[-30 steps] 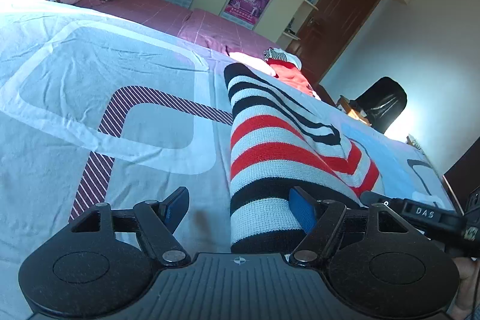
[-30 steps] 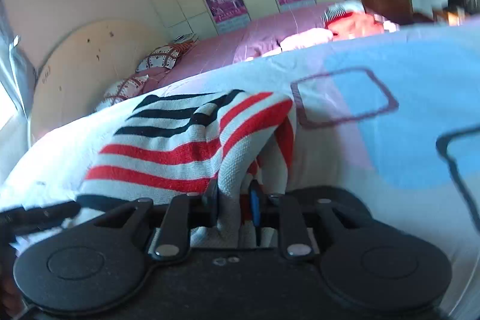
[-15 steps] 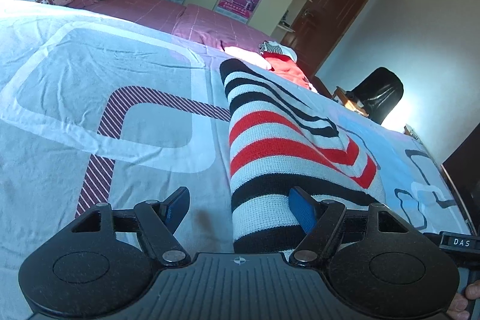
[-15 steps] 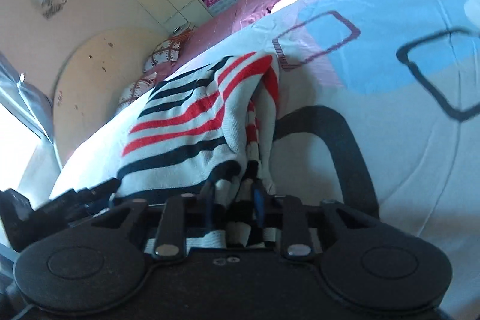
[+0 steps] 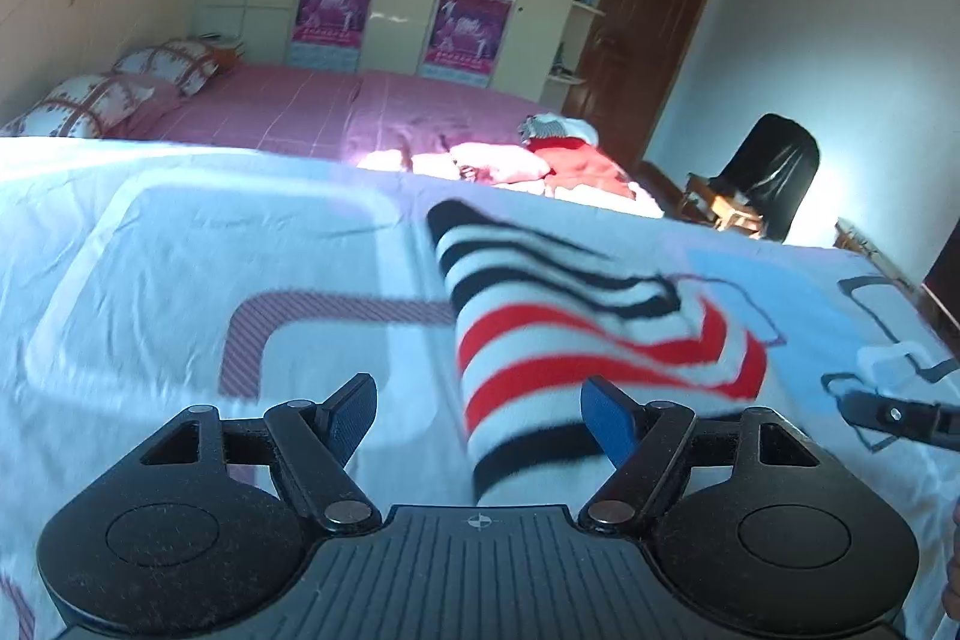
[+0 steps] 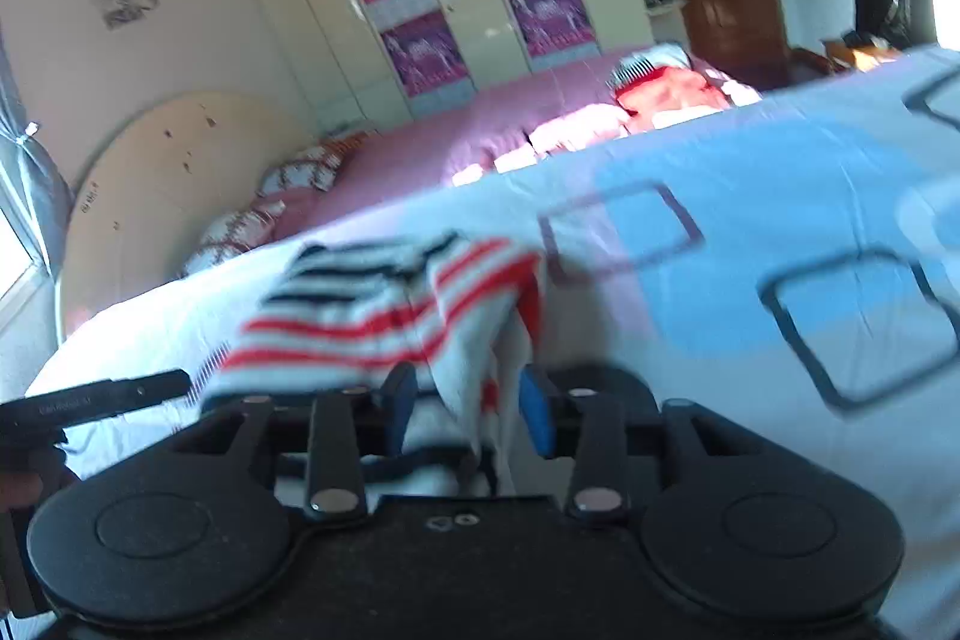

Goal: Fold small clothes

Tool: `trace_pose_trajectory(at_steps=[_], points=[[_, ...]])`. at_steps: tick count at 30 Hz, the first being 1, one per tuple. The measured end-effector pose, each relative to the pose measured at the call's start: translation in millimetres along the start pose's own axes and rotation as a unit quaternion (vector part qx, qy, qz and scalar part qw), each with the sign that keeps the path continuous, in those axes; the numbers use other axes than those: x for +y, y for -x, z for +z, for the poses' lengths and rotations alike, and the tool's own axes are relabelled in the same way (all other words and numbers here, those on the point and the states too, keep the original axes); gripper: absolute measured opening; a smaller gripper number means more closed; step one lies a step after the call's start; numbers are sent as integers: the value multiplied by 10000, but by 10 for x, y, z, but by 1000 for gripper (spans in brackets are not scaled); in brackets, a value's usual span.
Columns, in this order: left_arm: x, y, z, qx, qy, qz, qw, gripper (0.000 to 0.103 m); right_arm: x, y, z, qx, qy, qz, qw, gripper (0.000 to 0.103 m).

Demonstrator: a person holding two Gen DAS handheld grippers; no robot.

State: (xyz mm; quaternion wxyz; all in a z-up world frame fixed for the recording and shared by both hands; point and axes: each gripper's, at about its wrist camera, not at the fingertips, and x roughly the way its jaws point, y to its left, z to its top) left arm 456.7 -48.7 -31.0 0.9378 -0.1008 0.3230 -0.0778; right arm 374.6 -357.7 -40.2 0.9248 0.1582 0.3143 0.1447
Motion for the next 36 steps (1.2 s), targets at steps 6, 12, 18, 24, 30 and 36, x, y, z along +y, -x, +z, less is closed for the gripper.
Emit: trace_pose_trajectory(at_steps=[6, 12, 18, 24, 30, 36], points=[[-209, -438, 199, 247, -480, 120, 9985, 66, 239, -682, 220, 240, 835, -107, 9962, 11], [-191, -639, 115, 506, -518, 133, 9973, 69, 74, -970, 159, 566, 905, -325, 9938, 0], [-304, -638, 409, 229, -588, 233, 9977, 69, 117, -820, 386, 16, 900, -290, 9955, 21], [-280, -996, 304, 619, -662, 335, 9953, 72, 16, -1258, 321, 507, 1111, -451, 9915, 18], [-371, -1043, 297, 506, -942, 555, 9927, 77, 67, -1273, 246, 426, 1486, -600, 9862, 16], [-341, -1015, 282, 523, -887, 532, 9933, 80, 81, -1267, 240, 377, 1413, -677, 9869, 16]])
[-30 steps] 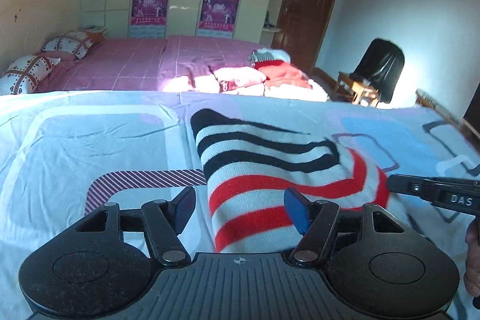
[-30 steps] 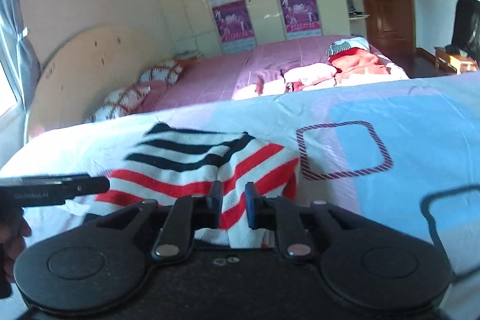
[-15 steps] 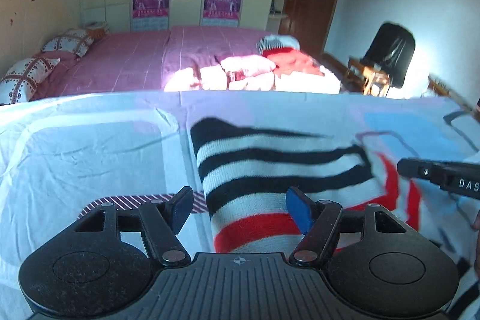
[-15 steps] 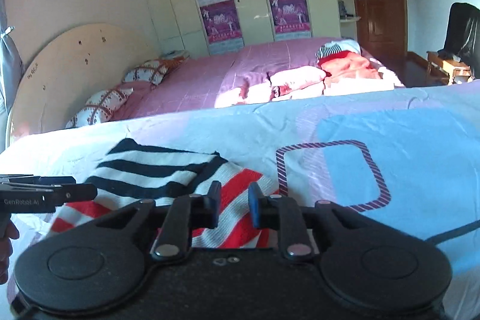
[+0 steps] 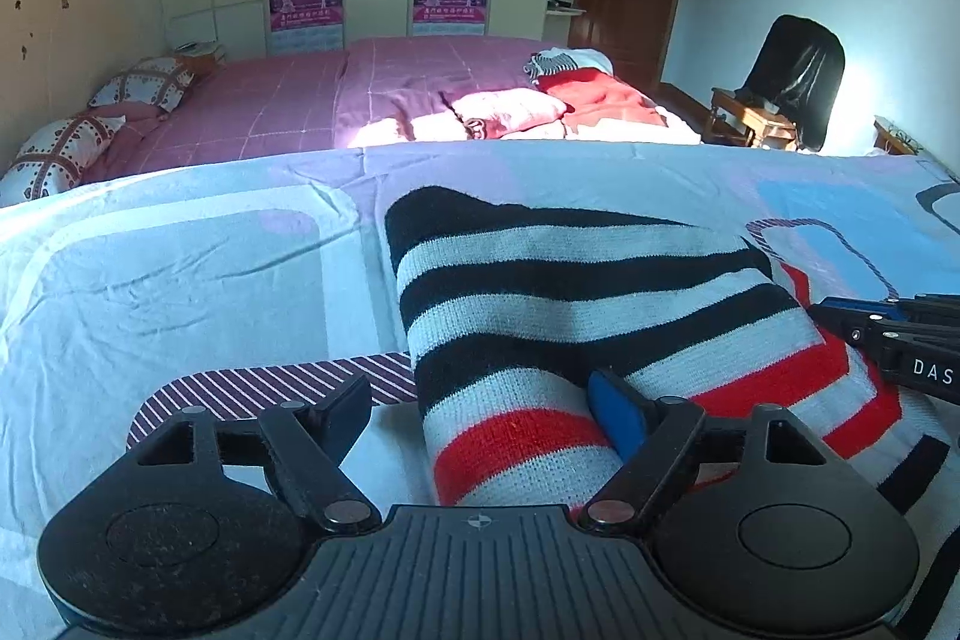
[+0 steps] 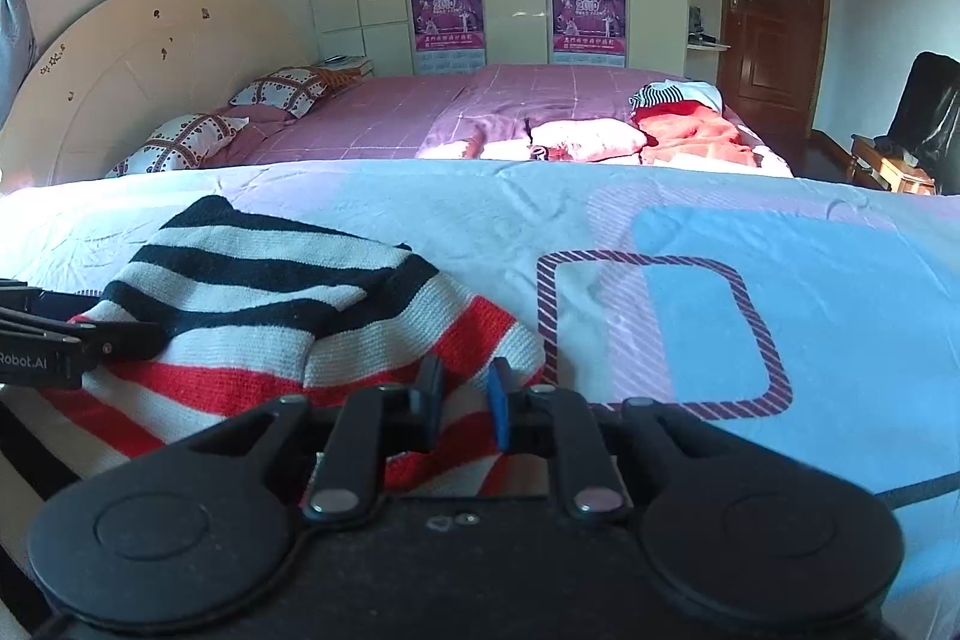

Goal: Fold small clothes

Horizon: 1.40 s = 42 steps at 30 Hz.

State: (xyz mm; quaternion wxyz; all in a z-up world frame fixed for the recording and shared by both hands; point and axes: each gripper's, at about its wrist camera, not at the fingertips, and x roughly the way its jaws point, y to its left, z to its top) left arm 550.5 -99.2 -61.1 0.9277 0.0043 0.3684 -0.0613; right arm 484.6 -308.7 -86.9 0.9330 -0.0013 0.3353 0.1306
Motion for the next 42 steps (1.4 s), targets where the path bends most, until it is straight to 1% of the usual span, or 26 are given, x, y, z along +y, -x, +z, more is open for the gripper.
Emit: trace_pose_trajectory(at_steps=[3, 5, 6, 7, 9, 11, 14, 15, 16, 17, 21, 23, 24, 25, 27, 29, 30, 31, 32, 33, 34, 35, 36, 37, 39, 42], points=[[41, 110, -2, 16, 183, -93, 9998, 81, -4, 67, 32, 78, -162, -46, 9998, 19], [168, 309, -50, -19, 475, -511, 9976, 81, -87, 262, 55, 16, -427, -37, 9991, 50], [245, 361, -79, -53, 583, -693, 9959, 81, -168, 398, 13, -131, -701, 51, 9974, 92], [337, 432, -152, -40, 741, -916, 9930, 81, -268, 520, -50, -250, -1014, 281, 9941, 100], [508, 517, -320, 132, 1102, -1365, 9844, 81, -518, 674, -214, -102, -1794, 872, 9799, 100], [726, 479, -498, 335, 1740, -1947, 9647, 81, -738, 732, -390, 119, -2450, 1295, 9608, 100], [946, 298, -710, 777, 2645, -2850, 9180, 81, -981, 709, -622, 399, -3304, 2038, 9207, 100], [971, 265, -737, 804, 2702, -2983, 9119, 81, -1014, 677, -663, 486, -3449, 2281, 9092, 99], [973, 247, -734, 845, 2644, -3020, 9120, 81, -1018, 627, -701, 603, -3550, 2491, 8991, 99], [960, 231, -724, 892, 2602, -3037, 9122, 81, -1007, 583, -703, 710, -3502, 2572, 8979, 99], [855, 161, -595, 1045, 2272, -3055, 9188, 81, -864, 432, -562, 920, -2992, 2678, 9112, 96], [791, 131, -534, 1075, 2109, -3027, 9232, 78, -789, 354, -481, 1048, -2791, 2602, 9184, 78], [759, 121, -480, 1084, 1983, -2939, 9287, 71, -755, 323, -460, 1103, -2717, 2536, 9218, 64], [731, 102, -440, 1086, 1926, -2910, 9308, 70, -733, 280, -445, 1142, -2710, 2512, 9222, 60], [693, 85, -405, 1071, 1855, -2867, 9338, 70, -721, 224, -432, 1177, -2720, 2560, 9201, 61], [629, 76, -364, 1015, 1707, -2803, 9392, 70, -678, 209, -404, 1123, -2672, 2571, 9219, 72], [597, 56, -345, 978, 1658, -2783, 9410, 70, -639, 203, -399, 1060, -2621, 2664, 9214, 88], [581, 52, -344, 940, 1646, -2776, 9418, 70, -569, 200, -380, 1043, -2513, 2710, 9233, 95], [568, 49, -340, 891, 1595, -2755, 9438, 70, -478, 209, -346, 1043, -2321, 2602, 9314, 95], [540, 63, -331, 840, 1469, -2665, 9489, 63, -383, 235, -300, 1054, -2057, 2388, 9432, 90], [510, 82, -317, 787, 1328, -2580, 9538, 58, -292, 257, -272, 1062, -1825, 2168, 9531, 72], [494, 112, -317, 730, 1235, -2526, 9569, 56, -214, 277, -260, 1084, -1632, 1933, 9614, 64], [480, 144, -312, 666, 1167, -2477, 9595, 54, -200, 292, -256, 1067, -1656, 1873, 9623, 46], [475, 169, -319, 620, 1134, -2443, 9611, 52, -240, 302, -266, 1042, -1895, 1959, 9565, 39], [469, 220, -316, 532, 1091, -2434, 9623, 50, -267, 360, -283, 931, -2087, 1963, 9536, 37], [522, 315, -314, 432, 1011, -2504, 9619, 47, -124, 503, -239, 734, -1888, 1850, 9616, 34]])
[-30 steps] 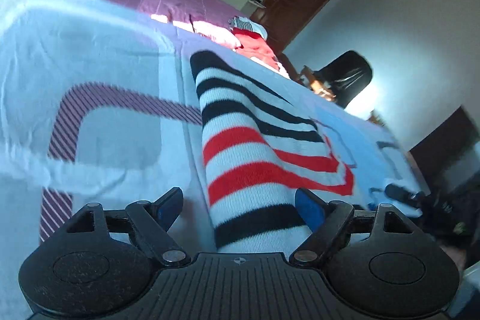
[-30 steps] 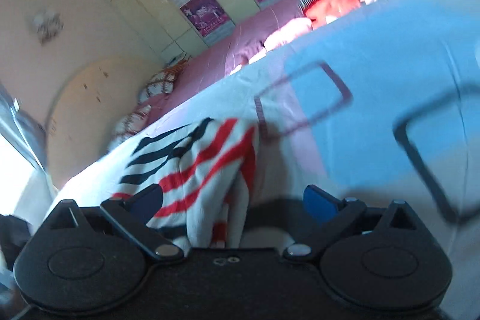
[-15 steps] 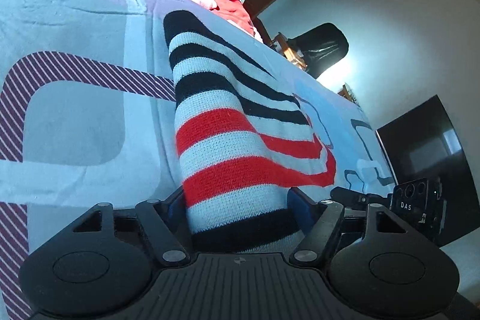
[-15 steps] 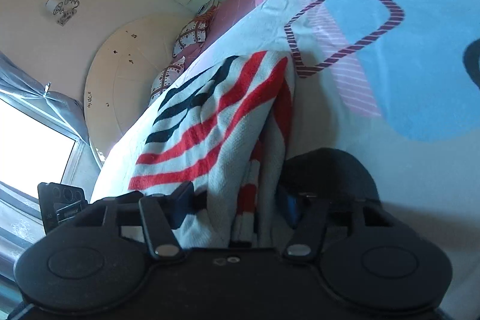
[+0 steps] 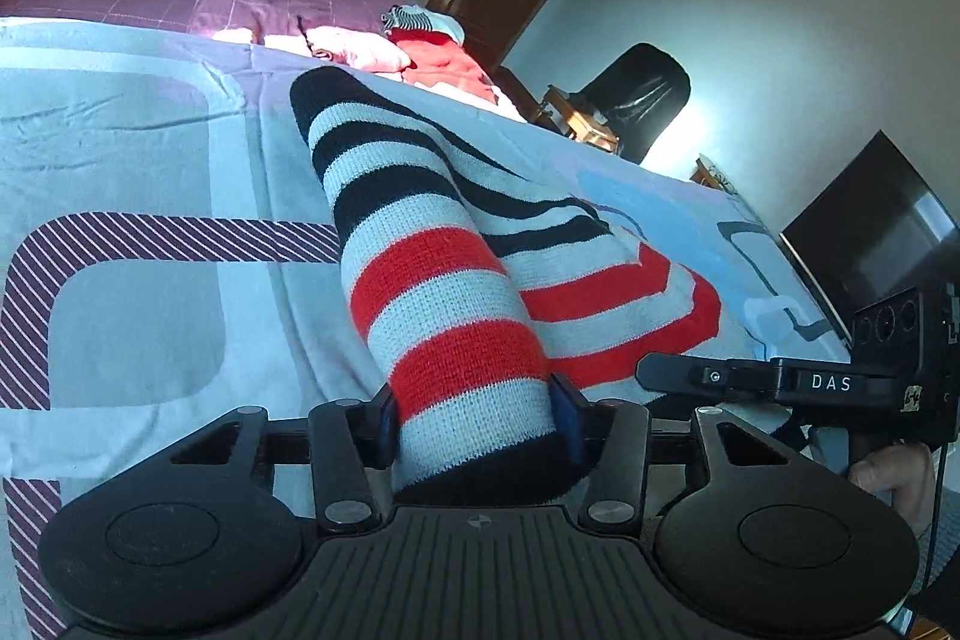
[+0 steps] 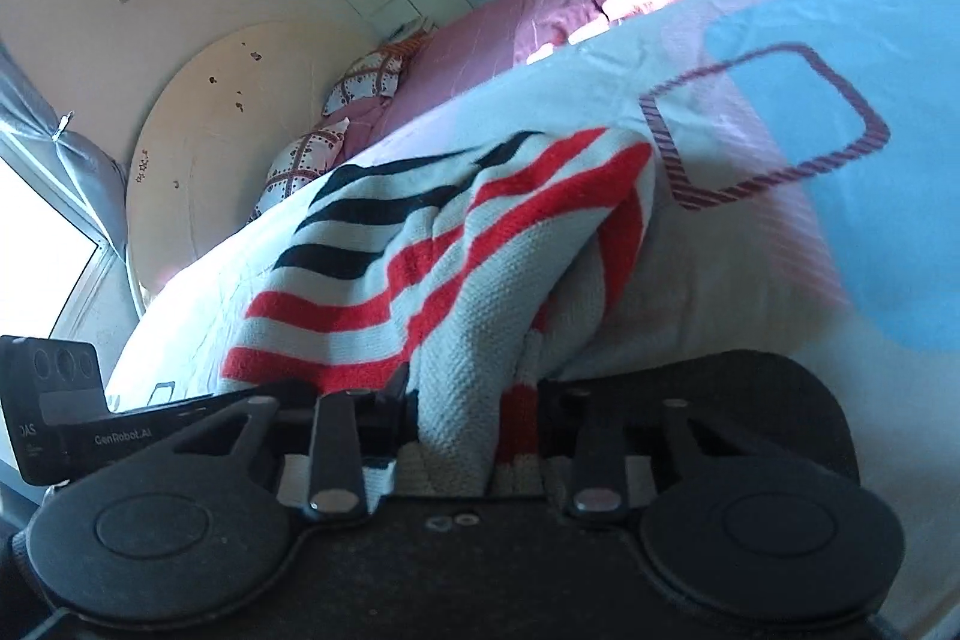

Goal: Fold small clothes

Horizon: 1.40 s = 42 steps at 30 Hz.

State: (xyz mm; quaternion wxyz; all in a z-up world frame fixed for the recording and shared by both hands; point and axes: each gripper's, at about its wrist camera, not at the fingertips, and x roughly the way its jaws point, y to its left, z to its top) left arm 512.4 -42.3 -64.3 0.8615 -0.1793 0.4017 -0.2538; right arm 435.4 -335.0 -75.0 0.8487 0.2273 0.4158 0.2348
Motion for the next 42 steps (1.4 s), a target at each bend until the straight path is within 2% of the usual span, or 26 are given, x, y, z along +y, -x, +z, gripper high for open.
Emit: trace_pose_trajectory(at_steps=[5, 10, 16, 22, 23, 25, 26, 27, 28, 29, 30, 32, 33, 34, 37, 39, 40, 42], points=[[86, 321, 42, -133, -107, -127, 9998, 46, 457, 147, -17, -176, 429, -21, 9989, 34], [388, 977, 83, -416, -106, 7, 9991, 46, 1026, -25, -34, -193, 682, 222, 9972, 33], [1146, 1998, -12, -704, 155, 600, 9956, 46, 1901, -686, -144, 37, 928, 866, 9919, 33], [1995, 2775, -358, -793, 735, 1193, 9870, 47, 2626, -1463, -421, 563, 973, 1389, 9839, 34], [2143, 2808, -442, -754, 889, 1259, 9852, 47, 2712, -1612, -471, 699, 972, 1390, 9830, 34], [2414, 2815, -611, -575, 1187, 1445, 9807, 49, 2825, -1913, -603, 963, 959, 1128, 9843, 38], [2546, 2751, -735, -449, 1403, 1435, 9786, 53, 2869, -2013, -711, 1095, 956, 802, 9861, 49], [2662, 2768, -866, -674, 1703, 1119, 9767, 56, 2896, -2072, -784, 1079, 1028, 519, 9875, 51], [2727, 2791, -918, -769, 1874, 972, 9744, 56, 2890, -2052, -818, 922, 1037, 476, 9892, 59], [2737, 2817, -958, -837, 1941, 926, 9730, 56, 2882, -2010, -834, 814, 1036, 360, 9906, 63], [2667, 2845, -988, -880, 1896, 1031, 9725, 59, 2862, -1946, -826, 707, 1021, 181, 9921, 69], [2449, 2961, -1022, -1047, 1537, 1420, 9722, 61, 2827, -1720, -778, 364, 1088, -94, 9934, 60], [2348, 3043, -1040, -1215, 1303, 1644, 9702, 61, 2829, -1568, -751, 196, 1177, -112, 9928, 39], [2301, 3157, -1044, -1374, 1155, 1881, 9656, 61, 2858, -1440, -736, 85, 1276, -89, 9917, 27], [2059, 3286, -1034, -1799, 772, 1974, 9606, 61, 3176, -1256, -778, -172, 2146, -57, 9765, 19], [1965, 3209, -907, -1707, 461, 1991, 9639, 61, 3398, -1353, -792, -152, 2552, -7, 9668, 19], [1937, 3144, -876, -1620, 293, 2079, 9642, 61, 3470, -1398, -818, -193, 2726, -92, 9619, 22], [1897, 2962, -817, -1287, 99, 2247, 9658, 61, 3544, -1528, -879, -160, 2962, -266, 9546, 23]])
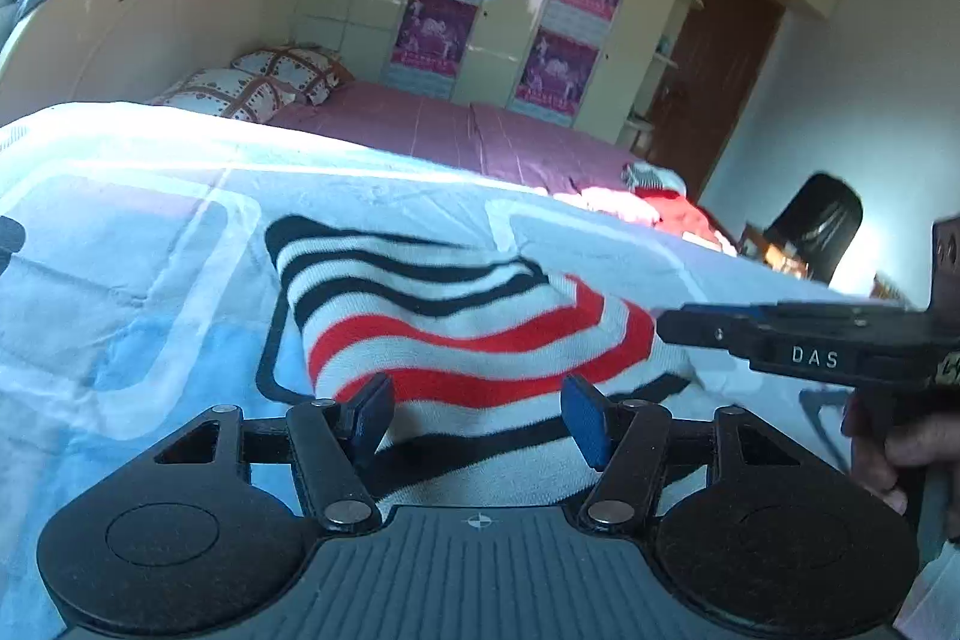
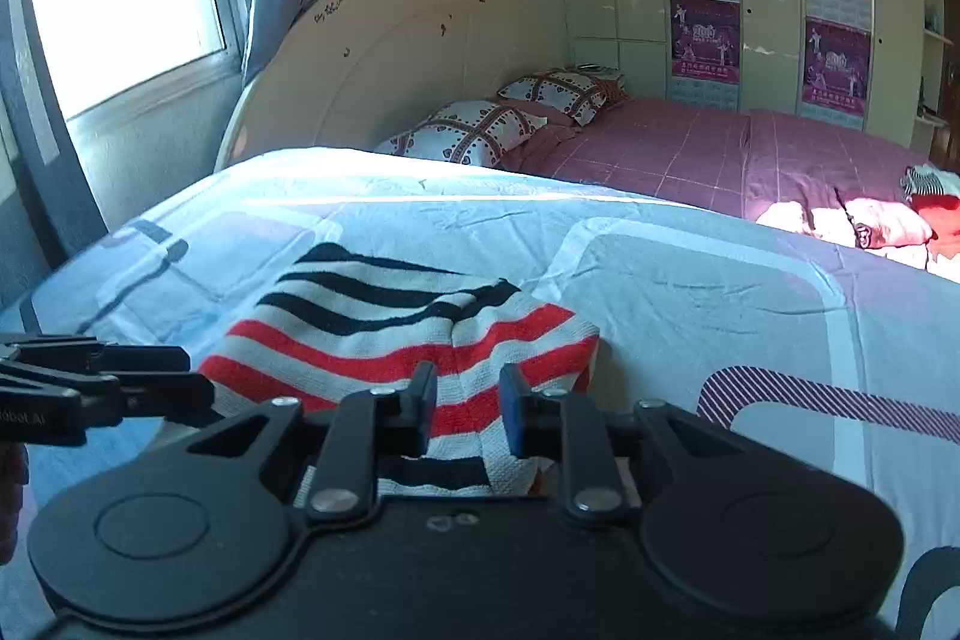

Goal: Fold small clothes

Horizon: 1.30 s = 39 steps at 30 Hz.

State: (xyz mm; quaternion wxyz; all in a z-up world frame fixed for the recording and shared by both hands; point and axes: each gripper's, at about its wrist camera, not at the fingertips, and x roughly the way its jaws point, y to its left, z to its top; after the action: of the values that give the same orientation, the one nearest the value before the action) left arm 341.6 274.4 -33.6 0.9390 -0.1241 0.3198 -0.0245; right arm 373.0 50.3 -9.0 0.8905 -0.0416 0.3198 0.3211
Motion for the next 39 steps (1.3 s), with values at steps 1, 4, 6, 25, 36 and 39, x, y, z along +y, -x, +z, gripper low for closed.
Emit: trace_pose_trajectory(at_steps=[1, 4, 6, 25, 36, 39], points=[[-31, -50, -29, 65, -139, 127, 9998, 61, 25, -83, -26, 151, 30, -64, 9999, 20], [-177, 30, -173, 113, -710, 377, 9967, 61, 31, -212, -236, 493, 228, -114, 9985, 16], [-215, 101, -208, 72, -729, 399, 9965, 60, 32, -151, -410, 321, 397, -164, 9986, 16], [-418, 1265, -651, -109, 202, 1138, 9932, 103, 315, 1096, -603, 203, -451, -175, 9986, 90], [-1004, 1952, -849, -504, 71, 1410, 9887, 103, 558, 1796, -817, 57, -416, -338, 9985, 96], [-1213, 2199, -943, -670, 115, 1441, 9872, 103, 565, 2067, -878, -139, -470, -372, 9981, 100]])
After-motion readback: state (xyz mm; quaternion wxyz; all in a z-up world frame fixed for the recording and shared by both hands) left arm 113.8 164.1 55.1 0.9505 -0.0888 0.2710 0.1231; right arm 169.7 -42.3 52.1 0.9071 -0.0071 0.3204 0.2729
